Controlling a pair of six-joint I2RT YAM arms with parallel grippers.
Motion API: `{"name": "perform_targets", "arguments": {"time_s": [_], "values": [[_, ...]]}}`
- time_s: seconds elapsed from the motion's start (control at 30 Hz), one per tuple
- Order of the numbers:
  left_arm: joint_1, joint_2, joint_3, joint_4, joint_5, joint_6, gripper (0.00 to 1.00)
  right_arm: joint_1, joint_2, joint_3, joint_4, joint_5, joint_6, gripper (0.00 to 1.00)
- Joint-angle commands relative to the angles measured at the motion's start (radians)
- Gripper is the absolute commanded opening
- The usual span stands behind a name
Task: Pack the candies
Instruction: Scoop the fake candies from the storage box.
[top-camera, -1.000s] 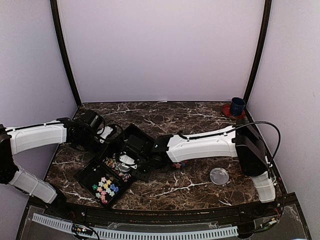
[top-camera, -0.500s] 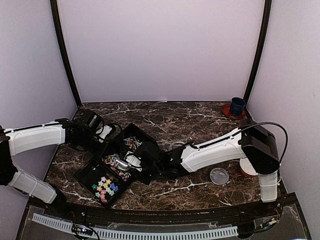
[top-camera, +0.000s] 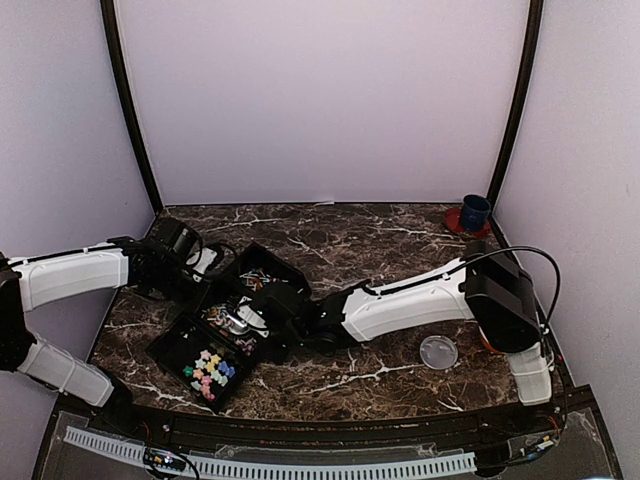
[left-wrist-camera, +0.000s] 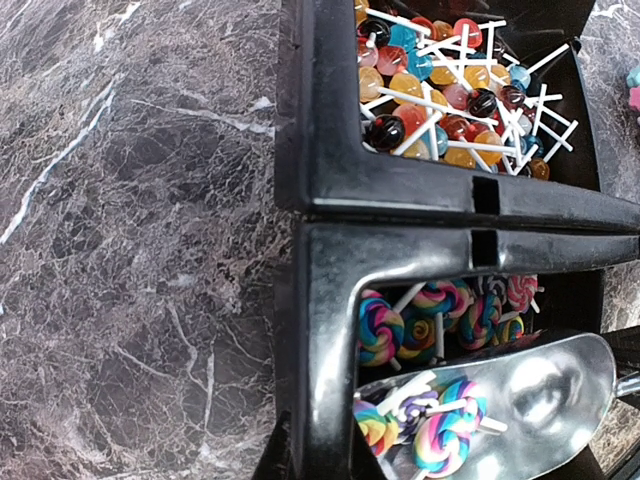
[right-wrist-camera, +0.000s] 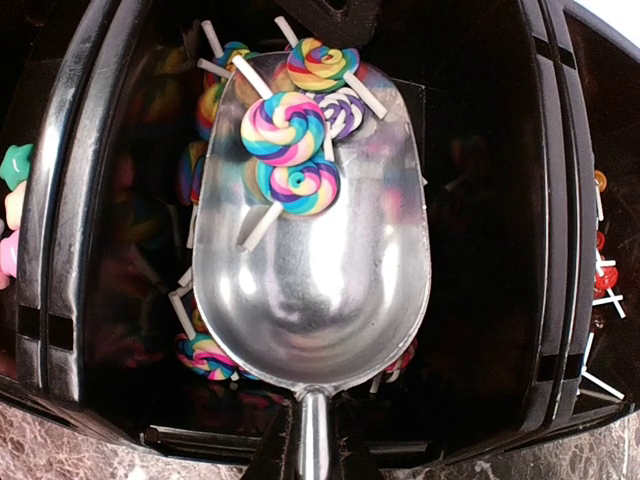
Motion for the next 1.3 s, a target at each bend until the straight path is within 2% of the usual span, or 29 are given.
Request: {"name": "perform_targets", "arguments": {"time_s": [0.0,0.27,0.73,1.27], "values": [[-0.076,-0.08,0.026,0.229,0.502,-0.088,0.0,-0.012,0.047,0.006,0.233,0.023,0.008,0.0],[-0.072,-0.101,0.021,0.233,0.413,-0.102,0.0,-0.009,0.02,-0.075,0.254,0.058,-0.009,0.0],[-0.058,-0.096,0.02,0.23,0.372,-0.112,0.0,-0.01,-0.087,-0.201,0.205,0.081,0.037,0.0],[-0.038,-0.05,0.039,0.165,0.208,-0.119,0.0,-0.01,-0.093,-0.141,-0.062,0.074,0.097,0.0]]}}
